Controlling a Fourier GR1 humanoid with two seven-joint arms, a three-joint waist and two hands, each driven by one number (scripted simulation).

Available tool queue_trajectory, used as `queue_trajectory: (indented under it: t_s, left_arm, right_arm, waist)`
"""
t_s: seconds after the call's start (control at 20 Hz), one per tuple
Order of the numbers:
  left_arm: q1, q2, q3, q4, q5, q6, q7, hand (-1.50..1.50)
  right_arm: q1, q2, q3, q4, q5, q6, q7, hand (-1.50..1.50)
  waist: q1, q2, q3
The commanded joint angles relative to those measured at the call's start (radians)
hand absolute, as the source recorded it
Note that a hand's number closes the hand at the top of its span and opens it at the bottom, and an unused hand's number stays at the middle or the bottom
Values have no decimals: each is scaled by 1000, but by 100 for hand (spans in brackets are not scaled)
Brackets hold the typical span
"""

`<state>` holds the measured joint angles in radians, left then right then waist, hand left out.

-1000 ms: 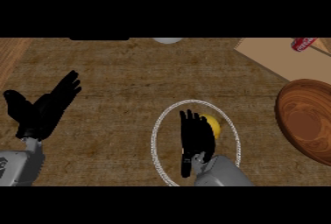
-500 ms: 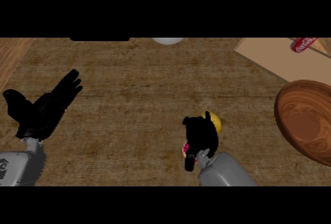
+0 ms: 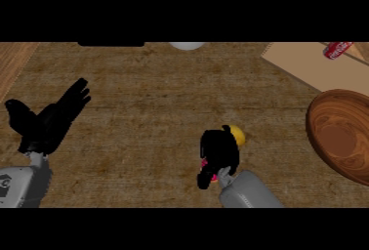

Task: Pick the cupcake from the placemat and place it in the bowl

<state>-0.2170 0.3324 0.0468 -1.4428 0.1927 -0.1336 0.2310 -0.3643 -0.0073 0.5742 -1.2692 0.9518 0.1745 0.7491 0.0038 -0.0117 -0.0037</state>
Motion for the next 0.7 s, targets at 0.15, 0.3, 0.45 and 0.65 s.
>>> queue_trajectory:
  t_s: [0.15,0.3,0.45,0.65]
  left_arm:
    - [-16,-27,24,54,-47,-17,-25,0]
    - [25,-12,38,-16,-19,-3,-13,0]
    - [39,-2,56,-13,-21,16,8,0]
    - [54,5,85,-13,-11,28,1,0]
  right_arm:
    - [-14,7,-30,12,14,24,-48,150]
    - [154,-341,-109,-181,-95,52,-284,150]
    - [204,-508,-209,-158,-137,36,-414,150]
    - [256,-694,-330,-133,-218,18,-632,150]
  waist:
    - [-3,12,4]
    - [-42,4,5]
    - [-109,-1,12]
    - [-131,-2,14]
